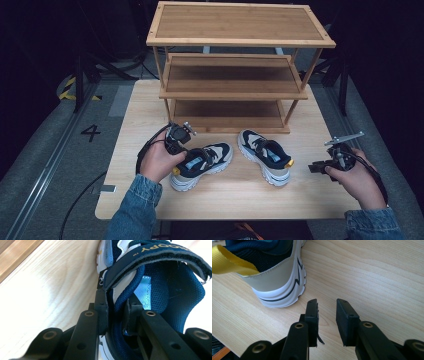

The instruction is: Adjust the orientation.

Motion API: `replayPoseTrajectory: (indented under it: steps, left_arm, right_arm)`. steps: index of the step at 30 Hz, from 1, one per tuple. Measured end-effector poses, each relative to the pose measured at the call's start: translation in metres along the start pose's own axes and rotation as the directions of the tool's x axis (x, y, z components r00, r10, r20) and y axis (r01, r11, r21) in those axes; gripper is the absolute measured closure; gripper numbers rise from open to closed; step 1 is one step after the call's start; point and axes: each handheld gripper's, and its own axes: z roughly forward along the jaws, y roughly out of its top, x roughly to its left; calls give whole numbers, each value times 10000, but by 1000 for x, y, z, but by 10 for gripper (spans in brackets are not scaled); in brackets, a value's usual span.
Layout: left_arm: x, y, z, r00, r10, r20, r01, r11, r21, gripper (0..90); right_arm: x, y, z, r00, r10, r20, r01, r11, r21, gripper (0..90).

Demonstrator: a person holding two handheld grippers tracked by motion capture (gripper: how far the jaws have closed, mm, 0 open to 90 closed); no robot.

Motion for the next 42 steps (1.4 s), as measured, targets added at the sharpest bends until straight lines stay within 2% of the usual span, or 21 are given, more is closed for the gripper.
replayPoseTrajectory:
  steps: [4,6,11,13,14,15,16,18,19,20,22,25,26,28,29,30,32,33,36,39,42]
  left_arm:
    - [2,-2,-2,9994,-167,299,170,9998,-99,740]
    - [2,-4,-8,9987,-160,487,182,9988,-448,619]
    - [1,-18,-35,9994,-329,62,334,9935,-1084,609]
    - [2,-27,-48,9988,-475,-123,457,9914,-1223,643]
    - [4,-35,-54,9964,-727,-445,679,9925,-1019,656]
    - [4,-35,-54,9964,-727,-445,679,9925,-1019,670]
    - [6,-39,-55,9944,-841,-636,783,9930,-882,670]
    - [10,-46,-52,9896,-1142,-873,1109,9929,-419,719]
    - [10,-46,-52,9896,-1142,-873,1109,9929,-419,730]
    - [14,-50,-45,9886,-1274,-808,1281,9917,43,730]
    - [14,-53,-35,9910,-1254,-463,1283,9895,666,774]
    - [6,-51,-26,9962,-845,204,827,9935,780,821]
    - [1,-50,-25,9977,-661,135,647,9945,819,860]
    - [-6,-47,-24,9990,-435,104,422,9938,1029,866]
    - [-10,-47,-23,9986,-383,366,342,9937,1064,871]
    - [-13,-45,-21,9976,-156,670,84,9942,1072,866]
    - [-21,-41,-19,9954,167,940,-272,9933,1119,860]
    - [-26,-39,-18,9954,271,921,-382,9919,1208,855]
    - [-37,-32,-13,9893,790,1225,-941,9880,1228,843]
    - [-46,-25,-10,9818,1129,1525,-1330,9827,1287,828]
    - [-57,-17,-5,9738,1602,1617,-1790,9778,1090,821]
  right_arm:
    - [0,0,1,10000,-1,25,1,10000,-2,722]
    - [0,1,1,10000,-47,-21,47,10000,20,718]
    - [1,5,0,9999,-112,-22,111,9999,-117,715]
    - [0,6,-1,9999,-121,14,121,9998,-150,716]
    - [0,8,-1,9999,-125,-10,125,9998,-165,717]
    - [0,8,-1,9999,-125,-10,125,9998,-165,717]
    - [0,10,-1,9999,-157,-30,157,9997,-187,717]
    - [1,14,0,9996,-261,-88,260,9995,-163,718]
    - [2,15,1,9995,-310,-105,308,9994,-157,718]
    - [2,15,1,9995,-310,-105,308,9994,-157,718]
    - [5,19,4,9990,-410,-197,408,9991,-134,719]
    - [6,22,5,9986,-493,-203,491,9987,-102,717]
    - [6,22,5,9983,-535,-209,533,9985,-108,717]
    - [8,23,4,9982,-561,-204,557,9983,-172,717]
    - [8,23,3,9980,-588,-226,584,9981,-199,717]
    - [8,23,2,9980,-597,-229,592,9980,-221,717]
    - [8,23,1,9979,-602,-234,596,9979,-256,717]
    - [8,23,1,9980,-596,-227,591,9979,-256,717]
    - [8,22,-1,9981,-579,-205,572,9979,-303,717]
    - [7,20,-2,9984,-538,-176,533,9981,-299,717]
    - [6,19,-3,9987,-493,-142,489,9983,-309,716]
